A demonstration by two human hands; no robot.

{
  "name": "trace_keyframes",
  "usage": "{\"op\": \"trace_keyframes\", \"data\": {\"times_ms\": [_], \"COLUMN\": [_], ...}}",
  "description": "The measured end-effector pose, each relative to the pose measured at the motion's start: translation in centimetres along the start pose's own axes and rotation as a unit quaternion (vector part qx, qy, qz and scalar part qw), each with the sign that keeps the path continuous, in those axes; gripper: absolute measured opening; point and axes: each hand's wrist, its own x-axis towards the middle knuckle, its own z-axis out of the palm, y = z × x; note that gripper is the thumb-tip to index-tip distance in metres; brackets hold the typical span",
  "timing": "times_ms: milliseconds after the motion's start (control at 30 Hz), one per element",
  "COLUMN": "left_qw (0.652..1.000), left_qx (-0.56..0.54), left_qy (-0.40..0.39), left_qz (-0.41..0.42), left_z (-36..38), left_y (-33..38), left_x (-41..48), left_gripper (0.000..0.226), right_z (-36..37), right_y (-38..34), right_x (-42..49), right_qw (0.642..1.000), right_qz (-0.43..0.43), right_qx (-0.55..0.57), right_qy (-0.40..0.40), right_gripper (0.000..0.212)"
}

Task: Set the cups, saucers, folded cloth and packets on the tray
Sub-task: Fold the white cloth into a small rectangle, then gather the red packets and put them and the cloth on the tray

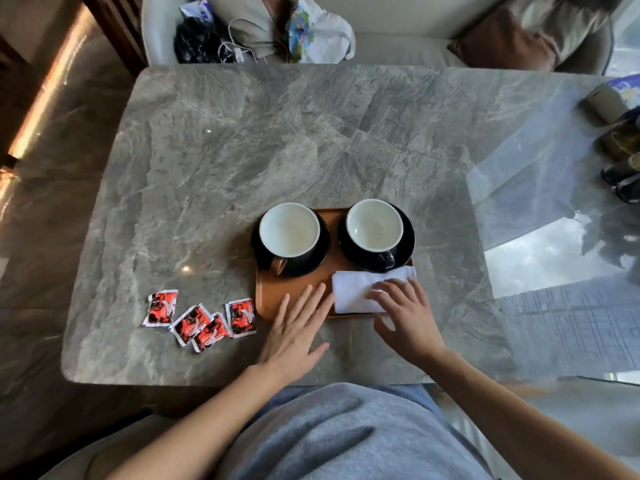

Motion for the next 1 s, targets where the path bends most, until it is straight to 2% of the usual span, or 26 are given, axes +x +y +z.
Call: {"op": "trace_keyframes", "data": {"times_ms": [200, 333, 533, 667, 867, 1000], "left_qw": [0.995, 0.976, 0.932, 0.929, 0.949, 0.959], "left_qx": [-0.013, -0.048, -0.075, -0.077, -0.020, 0.006], "left_qy": [0.029, 0.092, 0.169, 0.153, 0.122, 0.088], "left_qz": [-0.092, -0.192, -0.312, -0.329, -0.291, -0.270], "left_z": [-0.5, -0.8, -1.2, -1.4, -2.0, -2.0], "left_y": [-3.3, -5.0, -8.4, -9.8, -11.3, -11.6], "left_x": [-4.3, -7.1, -9.5, -9.3, -8.1, -7.5], "left_gripper": [0.081, 0.080, 0.054, 0.047, 0.046, 0.039], "right_z": [2.1, 3.1, 4.8, 6.5, 7.8, 8.0], "right_y": [-6.0, -9.7, -14.6, -16.5, -16.8, -16.7], "right_x": [2.7, 5.0, 8.5, 10.3, 11.4, 11.5], "right_qw": [0.991, 0.982, 0.967, 0.964, 0.967, 0.967], "right_qz": [-0.130, -0.171, -0.224, -0.211, -0.174, -0.176], "right_qx": [0.021, 0.029, 0.024, -0.019, -0.038, -0.037], "right_qy": [-0.031, -0.075, -0.119, -0.163, -0.184, -0.180], "right_gripper": [0.036, 0.041, 0.048, 0.060, 0.080, 0.069]}}
